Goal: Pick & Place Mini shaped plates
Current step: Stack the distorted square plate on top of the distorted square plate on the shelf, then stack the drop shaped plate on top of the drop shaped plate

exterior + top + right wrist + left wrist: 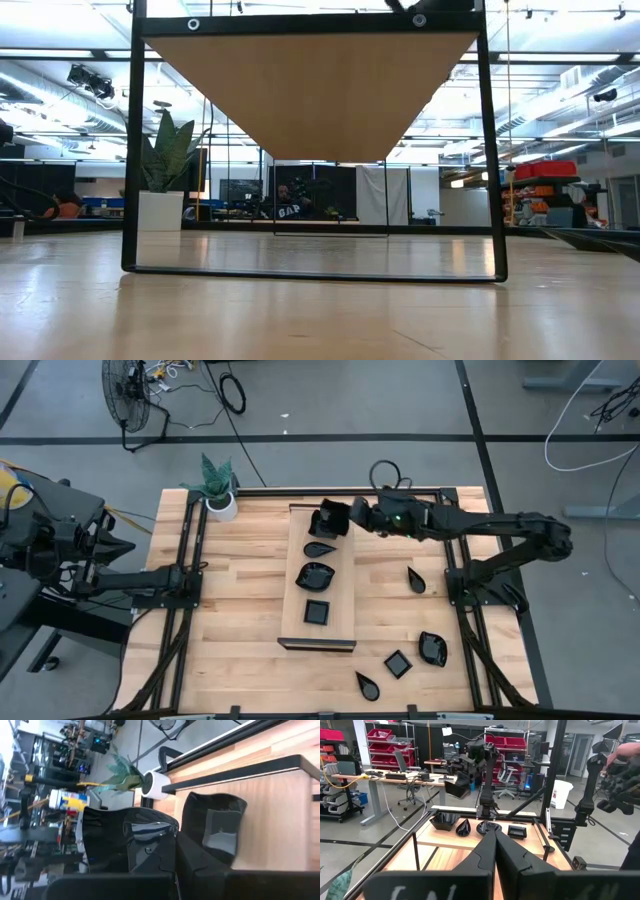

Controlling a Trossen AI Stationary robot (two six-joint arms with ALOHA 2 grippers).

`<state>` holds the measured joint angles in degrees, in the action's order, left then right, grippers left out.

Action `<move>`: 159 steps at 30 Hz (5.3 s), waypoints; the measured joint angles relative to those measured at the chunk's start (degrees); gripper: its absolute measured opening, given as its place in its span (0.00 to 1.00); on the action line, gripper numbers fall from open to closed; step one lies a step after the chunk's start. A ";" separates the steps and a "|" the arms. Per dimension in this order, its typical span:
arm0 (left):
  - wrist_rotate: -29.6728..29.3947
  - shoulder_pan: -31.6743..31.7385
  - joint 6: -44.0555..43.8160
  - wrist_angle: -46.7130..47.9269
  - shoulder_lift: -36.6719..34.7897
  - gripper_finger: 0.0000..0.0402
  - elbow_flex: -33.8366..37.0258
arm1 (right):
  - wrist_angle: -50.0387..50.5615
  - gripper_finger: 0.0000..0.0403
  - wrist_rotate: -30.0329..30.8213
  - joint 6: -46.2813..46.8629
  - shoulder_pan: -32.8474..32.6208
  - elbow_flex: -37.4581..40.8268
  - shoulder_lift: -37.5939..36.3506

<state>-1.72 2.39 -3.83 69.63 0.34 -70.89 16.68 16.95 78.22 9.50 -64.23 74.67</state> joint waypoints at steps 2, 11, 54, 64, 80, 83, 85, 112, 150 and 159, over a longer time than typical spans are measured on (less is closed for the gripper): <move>0.00 0.00 0.04 -0.02 0.01 0.04 0.01 | -0.17 0.00 -0.04 0.99 0.76 -1.49 2.17; 0.00 0.00 0.02 -0.01 0.01 0.03 0.01 | -0.54 0.00 -0.09 7.31 2.87 -2.80 9.03; 0.00 0.00 0.01 -0.01 0.01 0.04 0.01 | 3.89 0.08 -4.57 6.66 5.95 -2.67 10.54; 0.00 0.00 0.03 -0.01 0.00 0.03 0.02 | 3.46 0.20 -4.85 6.57 6.10 -2.67 10.54; 0.00 0.00 0.04 0.00 0.00 0.04 0.00 | 3.49 0.32 -7.37 -16.26 6.82 -2.63 5.59; 0.01 0.00 0.01 -0.01 0.00 0.03 0.01 | 4.77 0.32 -7.97 -22.04 6.82 -2.65 4.87; 0.01 0.00 0.02 0.00 0.01 0.03 0.01 | 6.32 0.32 -8.27 -24.69 6.82 -2.65 4.14; 0.00 0.00 0.02 0.00 0.02 0.03 0.02 | 38.69 0.32 -9.06 -56.24 9.44 4.36 -14.19; 0.00 0.00 0.02 0.00 0.02 0.03 0.02 | 49.86 0.32 -23.31 -112.06 7.97 8.52 -4.30; 0.00 0.00 0.04 0.00 0.00 0.04 0.00 | 48.59 0.32 -23.30 -150.63 5.18 8.52 -4.30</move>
<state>-1.72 2.39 -3.79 69.63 0.34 -70.89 65.28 -6.35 -72.40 14.67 -55.70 70.37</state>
